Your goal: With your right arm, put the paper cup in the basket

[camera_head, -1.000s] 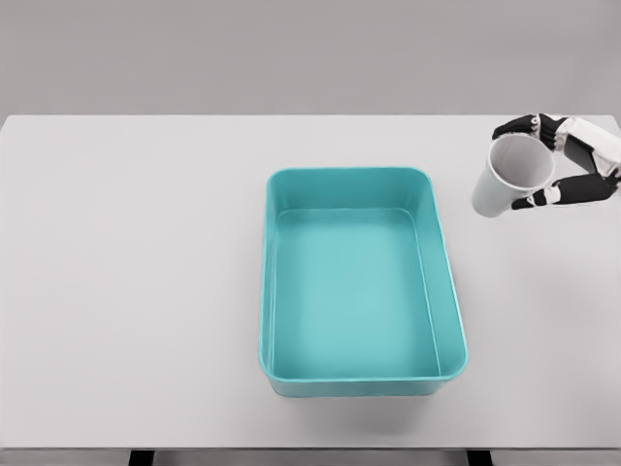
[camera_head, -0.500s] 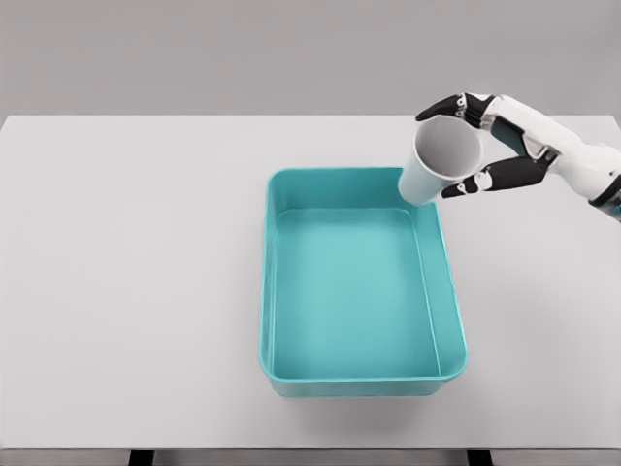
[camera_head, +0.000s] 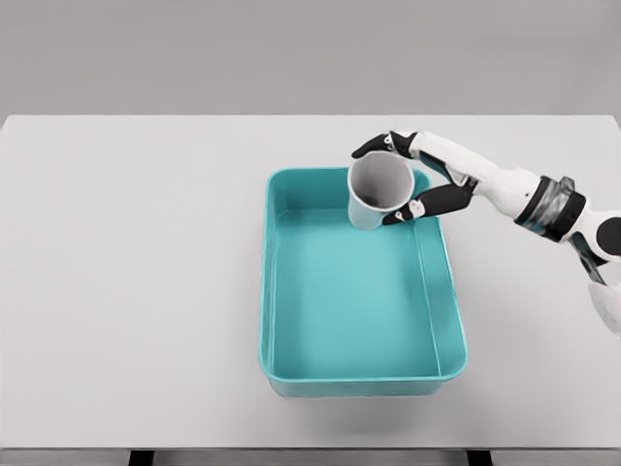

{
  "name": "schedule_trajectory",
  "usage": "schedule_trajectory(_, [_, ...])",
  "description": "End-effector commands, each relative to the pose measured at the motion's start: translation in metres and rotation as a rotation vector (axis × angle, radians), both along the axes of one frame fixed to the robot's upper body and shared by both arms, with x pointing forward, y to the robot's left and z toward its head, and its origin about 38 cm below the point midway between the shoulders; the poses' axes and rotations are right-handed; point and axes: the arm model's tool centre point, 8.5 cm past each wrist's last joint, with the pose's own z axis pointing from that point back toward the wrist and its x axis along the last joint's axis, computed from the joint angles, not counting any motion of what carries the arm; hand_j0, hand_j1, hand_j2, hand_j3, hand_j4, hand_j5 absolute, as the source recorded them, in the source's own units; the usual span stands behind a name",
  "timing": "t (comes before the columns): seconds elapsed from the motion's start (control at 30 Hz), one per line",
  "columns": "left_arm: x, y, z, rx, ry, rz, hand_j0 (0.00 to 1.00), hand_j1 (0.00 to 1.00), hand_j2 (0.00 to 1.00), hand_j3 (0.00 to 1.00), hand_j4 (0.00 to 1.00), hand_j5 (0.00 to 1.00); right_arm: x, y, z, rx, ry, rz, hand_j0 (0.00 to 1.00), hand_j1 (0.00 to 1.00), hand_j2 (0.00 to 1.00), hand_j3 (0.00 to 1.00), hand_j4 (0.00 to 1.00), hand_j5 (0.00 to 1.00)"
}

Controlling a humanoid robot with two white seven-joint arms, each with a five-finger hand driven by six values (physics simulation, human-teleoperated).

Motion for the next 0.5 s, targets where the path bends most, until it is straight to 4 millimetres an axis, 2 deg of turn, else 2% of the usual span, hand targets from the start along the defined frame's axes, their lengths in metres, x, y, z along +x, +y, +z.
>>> schedule_trajectory(0.0, [0.0,0.0,0.0,0.0,0.0,0.001,1.0,1.0,1.0,1.0,1.0,1.0,0.004,0.004,-0.012,-0.022,0.014,-0.009,0.72,0.72,0.72,0.72,0.72,0.72])
schedule_trajectory(0.3, [0.0,0.0,0.0,0.0,0.0,0.001,1.0,1.0,1.0,1.0,1.0,1.0,0.006,0.007,-0.021,-0.077,0.011,-0.016,0.72,0.72,0.72,0.72,0.72,0.72])
schedule_trajectory(0.47, [0.0,0.0,0.0,0.0,0.0,0.001,1.0,1.0,1.0,1.0,1.0,1.0,0.01,0.013,-0.026,-0.218,-0.054,-0.029,0.72,0.72,0.72,0.72,0.72,0.72])
